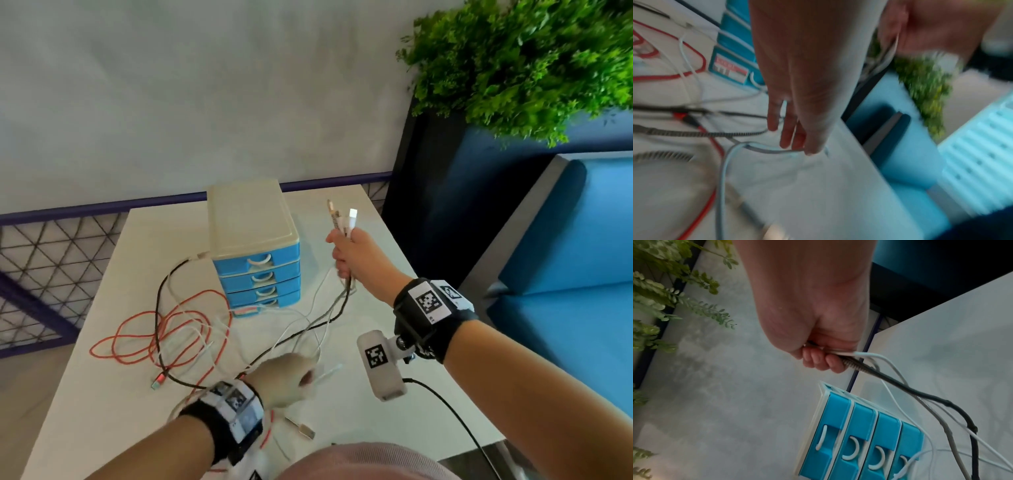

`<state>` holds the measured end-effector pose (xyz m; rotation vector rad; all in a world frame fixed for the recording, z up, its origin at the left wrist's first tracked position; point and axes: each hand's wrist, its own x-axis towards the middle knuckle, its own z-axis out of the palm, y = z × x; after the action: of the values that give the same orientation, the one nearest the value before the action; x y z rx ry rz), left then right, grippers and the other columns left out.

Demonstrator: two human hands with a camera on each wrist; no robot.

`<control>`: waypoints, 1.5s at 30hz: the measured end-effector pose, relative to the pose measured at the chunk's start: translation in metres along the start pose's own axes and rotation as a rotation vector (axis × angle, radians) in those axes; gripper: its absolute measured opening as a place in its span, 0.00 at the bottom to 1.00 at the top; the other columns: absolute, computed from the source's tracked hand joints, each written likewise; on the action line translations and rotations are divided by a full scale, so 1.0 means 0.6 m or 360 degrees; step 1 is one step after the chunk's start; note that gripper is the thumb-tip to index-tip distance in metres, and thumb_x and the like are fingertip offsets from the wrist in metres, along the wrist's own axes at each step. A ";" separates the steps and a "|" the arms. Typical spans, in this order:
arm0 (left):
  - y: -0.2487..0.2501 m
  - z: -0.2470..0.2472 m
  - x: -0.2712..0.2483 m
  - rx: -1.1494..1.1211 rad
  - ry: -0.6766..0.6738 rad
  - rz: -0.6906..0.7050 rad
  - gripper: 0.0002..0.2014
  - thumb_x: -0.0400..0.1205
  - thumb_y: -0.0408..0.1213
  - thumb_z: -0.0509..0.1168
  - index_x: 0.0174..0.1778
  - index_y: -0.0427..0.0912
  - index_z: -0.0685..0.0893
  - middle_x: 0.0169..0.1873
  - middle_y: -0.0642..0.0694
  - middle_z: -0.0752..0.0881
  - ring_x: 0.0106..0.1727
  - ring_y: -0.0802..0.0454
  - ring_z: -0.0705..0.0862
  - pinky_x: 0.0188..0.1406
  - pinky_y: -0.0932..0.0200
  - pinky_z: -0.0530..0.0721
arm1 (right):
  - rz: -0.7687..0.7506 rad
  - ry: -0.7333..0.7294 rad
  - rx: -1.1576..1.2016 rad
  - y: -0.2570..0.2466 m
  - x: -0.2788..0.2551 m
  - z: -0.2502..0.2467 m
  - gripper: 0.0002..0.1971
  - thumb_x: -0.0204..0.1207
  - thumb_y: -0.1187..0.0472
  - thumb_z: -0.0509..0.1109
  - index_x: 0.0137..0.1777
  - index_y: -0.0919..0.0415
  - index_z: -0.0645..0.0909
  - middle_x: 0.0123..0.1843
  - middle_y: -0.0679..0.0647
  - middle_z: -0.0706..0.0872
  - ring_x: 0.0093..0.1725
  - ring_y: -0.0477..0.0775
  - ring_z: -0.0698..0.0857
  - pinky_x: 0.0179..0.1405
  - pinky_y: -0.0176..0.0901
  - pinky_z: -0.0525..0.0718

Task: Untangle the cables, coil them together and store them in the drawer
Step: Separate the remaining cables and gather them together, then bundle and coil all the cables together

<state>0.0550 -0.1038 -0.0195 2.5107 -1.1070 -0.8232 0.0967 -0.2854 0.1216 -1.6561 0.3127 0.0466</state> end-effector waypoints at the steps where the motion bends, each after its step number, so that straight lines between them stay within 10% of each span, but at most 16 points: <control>1: 0.000 -0.024 -0.008 -0.0149 0.0018 0.0066 0.03 0.78 0.35 0.62 0.43 0.49 0.76 0.38 0.53 0.78 0.46 0.49 0.81 0.42 0.57 0.75 | 0.0020 0.0039 0.0034 0.003 0.004 -0.005 0.08 0.85 0.59 0.58 0.48 0.60 0.76 0.28 0.49 0.70 0.22 0.45 0.68 0.24 0.37 0.71; 8: -0.020 -0.189 -0.083 -0.1072 0.0616 0.0088 0.07 0.85 0.30 0.60 0.41 0.42 0.73 0.35 0.44 0.87 0.40 0.51 0.85 0.49 0.54 0.84 | 0.0054 0.0022 0.0367 -0.007 0.020 0.013 0.12 0.88 0.58 0.54 0.48 0.62 0.74 0.35 0.57 0.86 0.30 0.50 0.87 0.28 0.39 0.84; 13: 0.000 -0.274 -0.101 -0.1326 0.1229 0.0027 0.07 0.85 0.28 0.57 0.42 0.41 0.72 0.33 0.44 0.84 0.30 0.55 0.85 0.41 0.57 0.89 | -0.0046 -0.0349 0.0472 -0.034 0.008 0.086 0.13 0.88 0.58 0.55 0.55 0.67 0.76 0.51 0.66 0.90 0.47 0.60 0.91 0.51 0.52 0.89; 18: 0.014 -0.287 -0.097 -0.1347 0.1442 -0.0075 0.07 0.82 0.30 0.65 0.38 0.43 0.78 0.33 0.42 0.86 0.28 0.50 0.86 0.41 0.44 0.90 | -0.0206 -0.0466 0.0472 -0.065 -0.008 0.151 0.12 0.87 0.58 0.59 0.58 0.63 0.81 0.46 0.65 0.86 0.35 0.58 0.84 0.43 0.61 0.85; 24: 0.007 -0.276 -0.109 -0.1113 0.1192 -0.0160 0.10 0.87 0.40 0.57 0.46 0.43 0.82 0.41 0.50 0.86 0.35 0.59 0.86 0.36 0.63 0.88 | -0.0283 -0.0435 0.0413 -0.072 -0.009 0.163 0.13 0.87 0.60 0.57 0.48 0.62 0.81 0.57 0.59 0.90 0.57 0.55 0.89 0.50 0.52 0.86; 33: 0.012 -0.256 -0.104 -0.0843 0.0941 -0.0098 0.18 0.89 0.41 0.49 0.59 0.38 0.82 0.52 0.46 0.87 0.48 0.53 0.86 0.44 0.61 0.84 | -0.0384 -0.0411 0.0358 -0.086 -0.014 0.162 0.11 0.88 0.61 0.53 0.48 0.64 0.73 0.56 0.62 0.90 0.56 0.51 0.90 0.60 0.46 0.83; 39: 0.023 -0.308 -0.137 -0.1007 0.0966 -0.0058 0.14 0.83 0.52 0.60 0.58 0.47 0.78 0.59 0.49 0.84 0.63 0.55 0.82 0.66 0.58 0.78 | -0.0439 -0.0357 0.0745 -0.104 -0.023 0.155 0.11 0.89 0.60 0.54 0.46 0.62 0.72 0.31 0.54 0.79 0.28 0.52 0.83 0.34 0.46 0.85; 45: 0.061 -0.316 -0.142 -0.1133 0.0877 0.0275 0.05 0.81 0.39 0.67 0.50 0.43 0.80 0.40 0.52 0.88 0.43 0.58 0.86 0.47 0.68 0.83 | -0.0440 -0.0576 0.1073 -0.180 -0.038 0.170 0.11 0.88 0.59 0.54 0.44 0.59 0.70 0.25 0.48 0.69 0.17 0.43 0.66 0.14 0.34 0.68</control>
<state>0.1010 -0.0608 0.1819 1.8362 -0.6662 -0.3420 0.1152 -0.1730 0.2200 -0.9806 -0.1705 0.0276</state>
